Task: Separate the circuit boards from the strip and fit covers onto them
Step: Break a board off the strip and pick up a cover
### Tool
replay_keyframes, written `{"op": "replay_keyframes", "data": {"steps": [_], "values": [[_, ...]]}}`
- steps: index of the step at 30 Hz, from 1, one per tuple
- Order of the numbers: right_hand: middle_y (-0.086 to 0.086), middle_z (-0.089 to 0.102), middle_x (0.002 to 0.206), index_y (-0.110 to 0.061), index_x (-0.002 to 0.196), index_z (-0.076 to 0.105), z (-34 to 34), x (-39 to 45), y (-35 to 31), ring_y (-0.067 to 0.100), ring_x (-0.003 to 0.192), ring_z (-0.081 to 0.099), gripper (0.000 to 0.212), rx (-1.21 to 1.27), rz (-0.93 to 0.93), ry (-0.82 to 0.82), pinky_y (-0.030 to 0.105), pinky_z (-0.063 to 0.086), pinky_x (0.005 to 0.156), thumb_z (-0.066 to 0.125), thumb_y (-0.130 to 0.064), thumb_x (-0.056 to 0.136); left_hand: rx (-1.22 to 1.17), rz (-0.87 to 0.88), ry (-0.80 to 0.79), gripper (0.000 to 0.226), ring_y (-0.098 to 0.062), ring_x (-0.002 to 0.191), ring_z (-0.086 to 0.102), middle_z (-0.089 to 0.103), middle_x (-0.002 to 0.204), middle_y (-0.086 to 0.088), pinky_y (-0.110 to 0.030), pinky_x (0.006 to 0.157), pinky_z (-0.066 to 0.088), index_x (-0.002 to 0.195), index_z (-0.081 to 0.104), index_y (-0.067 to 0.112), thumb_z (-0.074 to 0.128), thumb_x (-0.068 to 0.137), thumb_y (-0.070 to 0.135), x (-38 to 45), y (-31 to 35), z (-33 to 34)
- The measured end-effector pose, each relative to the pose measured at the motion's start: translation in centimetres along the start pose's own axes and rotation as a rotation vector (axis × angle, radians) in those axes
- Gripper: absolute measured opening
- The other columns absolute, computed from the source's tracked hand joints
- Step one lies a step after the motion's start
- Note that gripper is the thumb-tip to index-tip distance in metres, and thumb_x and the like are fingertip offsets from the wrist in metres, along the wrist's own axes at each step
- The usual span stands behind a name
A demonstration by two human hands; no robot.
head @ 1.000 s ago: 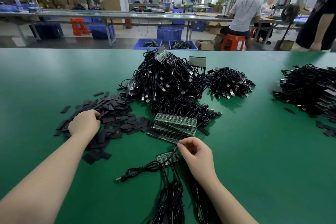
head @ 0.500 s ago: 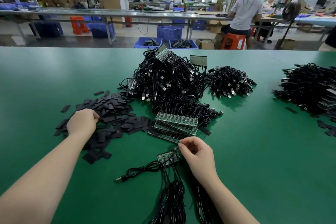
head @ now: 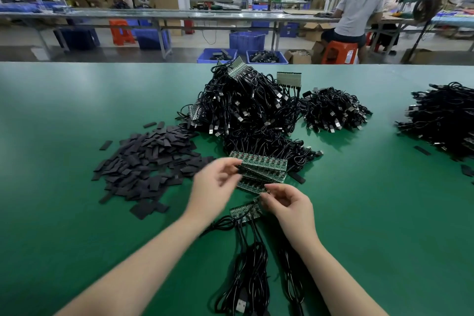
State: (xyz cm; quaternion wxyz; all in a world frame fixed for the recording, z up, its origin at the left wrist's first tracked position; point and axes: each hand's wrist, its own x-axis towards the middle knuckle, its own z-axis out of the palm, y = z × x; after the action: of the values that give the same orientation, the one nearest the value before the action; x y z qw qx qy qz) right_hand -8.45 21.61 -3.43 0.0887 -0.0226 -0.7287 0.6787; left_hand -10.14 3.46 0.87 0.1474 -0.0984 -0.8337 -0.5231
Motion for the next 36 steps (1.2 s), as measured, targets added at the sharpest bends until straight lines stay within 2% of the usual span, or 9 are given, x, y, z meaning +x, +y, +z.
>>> {"op": "replay_keyframes", "data": {"steps": [3, 8, 13, 17, 20, 23, 26, 29, 36], "values": [[0.007, 0.075, 0.081, -0.027, 0.084, 0.076, -0.3, 0.1, 0.0, 0.019, 0.075, 0.071, 0.021, 0.008, 0.019, 0.016, 0.037, 0.058, 0.075, 0.076, -0.006, 0.084, -0.126, -0.055, -0.084, 0.039, 0.004, 0.089, 0.066, 0.068, 0.094, 0.025, -0.012, 0.08, 0.051, 0.093, 0.06, 0.05, 0.071, 0.086, 0.013, -2.0, 0.5, 3.9], [-0.001, 0.077, 0.081, -0.025, 0.088, 0.074, -0.5, 0.1, -0.1, 0.012, 0.074, 0.072, 0.019, 0.006, 0.039, 0.015, 0.021, 0.054, 0.068, 0.073, -0.005, 0.086, 0.015, 0.038, 0.068, 0.031, 0.003, 0.084, 0.064, 0.067, 0.088, 0.027, -0.012, 0.074, 0.048, 0.081, 0.061, 0.046, 0.065, 0.09, 0.016, -2.8, -0.1, 6.1], [-0.014, 0.069, 0.066, -0.016, 0.104, 0.075, -0.8, -0.1, -0.3, -0.001, 0.062, 0.061, 0.017, 0.028, 0.028, -0.076, 0.013, 0.047, 0.063, 0.07, -0.008, 0.089, -0.105, -0.028, 0.016, 0.028, 0.004, 0.089, 0.067, 0.071, 0.092, 0.024, -0.015, 0.079, 0.052, 0.093, 0.059, 0.042, 0.066, 0.09, 0.015, -3.0, -1.2, 5.8], [-0.012, 0.068, 0.063, -0.018, 0.091, 0.078, -0.8, -0.3, -0.3, 0.0, 0.06, 0.06, 0.007, 0.026, 0.001, -0.024, 0.014, 0.047, 0.062, 0.074, -0.013, 0.087, -0.065, -0.05, -0.05, 0.029, 0.006, 0.09, 0.066, 0.069, 0.095, 0.032, -0.02, 0.078, 0.054, 0.099, 0.054, 0.051, 0.063, 0.088, 0.026, -3.0, -1.3, 5.6], [-0.012, 0.067, 0.061, -0.017, 0.083, 0.076, -0.8, -0.3, -0.3, 0.0, 0.058, 0.06, 0.007, 0.007, -0.027, 0.012, 0.013, 0.047, 0.059, 0.073, -0.013, 0.088, -0.052, -0.056, -0.101, 0.033, 0.008, 0.094, 0.064, 0.065, 0.101, 0.036, -0.014, 0.079, 0.052, 0.102, 0.054, 0.059, 0.064, 0.077, 0.041, -3.2, -0.7, 5.7], [-0.008, 0.069, 0.063, -0.016, 0.08, 0.073, -0.8, -0.4, -0.5, 0.001, 0.058, 0.062, 0.01, 0.064, -0.015, 0.04, 0.014, 0.049, 0.058, 0.071, -0.012, 0.089, -0.014, -0.053, -0.078, 0.042, 0.009, 0.089, 0.063, 0.065, 0.097, 0.034, -0.006, 0.074, 0.048, 0.098, 0.057, 0.063, 0.071, 0.073, 0.032, -3.4, -0.7, 6.0], [-0.003, 0.071, 0.067, -0.017, 0.079, 0.072, -0.9, -0.5, -0.4, 0.005, 0.063, 0.065, 0.01, 0.114, 0.0, 0.08, 0.015, 0.051, 0.061, 0.072, -0.014, 0.089, 0.011, -0.062, -0.031, 0.041, 0.01, 0.085, 0.062, 0.069, 0.09, 0.024, -0.005, 0.074, 0.047, 0.106, 0.067, 0.05, 0.075, 0.079, 0.019, -3.5, -1.1, 6.2], [-0.003, 0.072, 0.068, -0.017, 0.081, 0.071, -1.1, -0.6, -0.4, 0.004, 0.063, 0.065, 0.009, 0.156, 0.003, 0.084, 0.015, 0.051, 0.062, 0.072, -0.015, 0.089, 0.061, -0.045, -0.001, 0.034, 0.006, 0.086, 0.061, 0.067, 0.093, 0.021, -0.009, 0.077, 0.049, 0.113, 0.071, 0.036, 0.073, 0.083, 0.02, -3.5, -1.1, 6.2], [-0.002, 0.072, 0.071, -0.014, 0.085, 0.07, -1.1, -0.4, -0.2, 0.012, 0.068, 0.069, 0.005, 0.222, 0.04, 0.12, 0.018, 0.053, 0.062, 0.071, -0.014, 0.09, 0.104, -0.027, 0.043, 0.034, 0.004, 0.086, 0.059, 0.059, 0.099, 0.026, -0.007, 0.073, 0.045, 0.124, 0.061, 0.043, 0.064, 0.093, 0.029, -3.6, -0.8, 6.0]]}}
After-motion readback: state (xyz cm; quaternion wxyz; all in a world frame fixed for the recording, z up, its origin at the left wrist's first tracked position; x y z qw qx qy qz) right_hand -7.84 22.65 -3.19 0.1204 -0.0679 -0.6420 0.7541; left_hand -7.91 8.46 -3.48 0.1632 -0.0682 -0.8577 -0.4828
